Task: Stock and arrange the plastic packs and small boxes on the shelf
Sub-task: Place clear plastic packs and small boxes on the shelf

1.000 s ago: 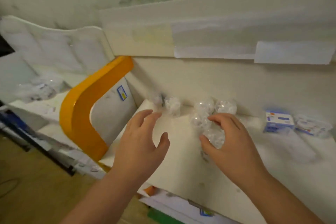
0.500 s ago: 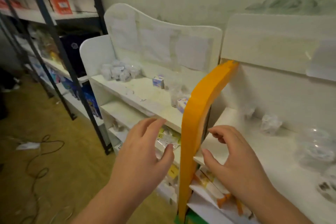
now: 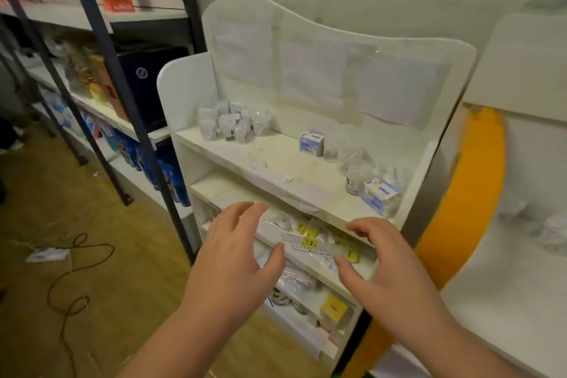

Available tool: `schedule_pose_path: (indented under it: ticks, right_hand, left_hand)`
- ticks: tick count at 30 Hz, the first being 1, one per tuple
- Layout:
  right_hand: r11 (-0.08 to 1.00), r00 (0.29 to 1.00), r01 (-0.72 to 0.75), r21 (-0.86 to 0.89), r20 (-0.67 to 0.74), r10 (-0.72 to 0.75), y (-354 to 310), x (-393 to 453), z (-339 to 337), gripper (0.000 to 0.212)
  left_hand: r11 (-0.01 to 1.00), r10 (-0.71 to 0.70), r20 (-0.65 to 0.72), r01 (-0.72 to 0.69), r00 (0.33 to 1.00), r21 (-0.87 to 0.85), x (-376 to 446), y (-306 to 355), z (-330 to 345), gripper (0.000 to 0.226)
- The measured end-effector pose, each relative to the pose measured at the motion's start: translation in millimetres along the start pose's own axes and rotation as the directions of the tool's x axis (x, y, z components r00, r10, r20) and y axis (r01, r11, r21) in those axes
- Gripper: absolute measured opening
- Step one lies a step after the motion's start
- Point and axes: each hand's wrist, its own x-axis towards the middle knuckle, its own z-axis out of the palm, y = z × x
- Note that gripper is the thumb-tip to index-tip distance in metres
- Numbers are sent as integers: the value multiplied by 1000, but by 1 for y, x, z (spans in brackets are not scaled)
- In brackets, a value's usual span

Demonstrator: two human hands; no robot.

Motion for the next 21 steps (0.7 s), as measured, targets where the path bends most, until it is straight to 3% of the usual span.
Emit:
schedule_pose_path:
  ticks: [5, 13, 21]
  right_hand:
    - [999, 1000, -5, 33, -5, 5, 13, 63, 39, 36]
    - [990, 997, -10, 138, -71, 20, 1, 201, 101, 38]
    - [990, 996, -86, 110, -13, 88, 13, 259, 163, 37]
  left_hand:
    - [1000, -30, 40, 30, 999, 3, 53, -36, 22, 63]
    - [985, -94, 30, 89, 995, 151, 143, -105, 21, 63]
    - [991, -115, 105, 107, 988, 76, 223, -163, 51, 64]
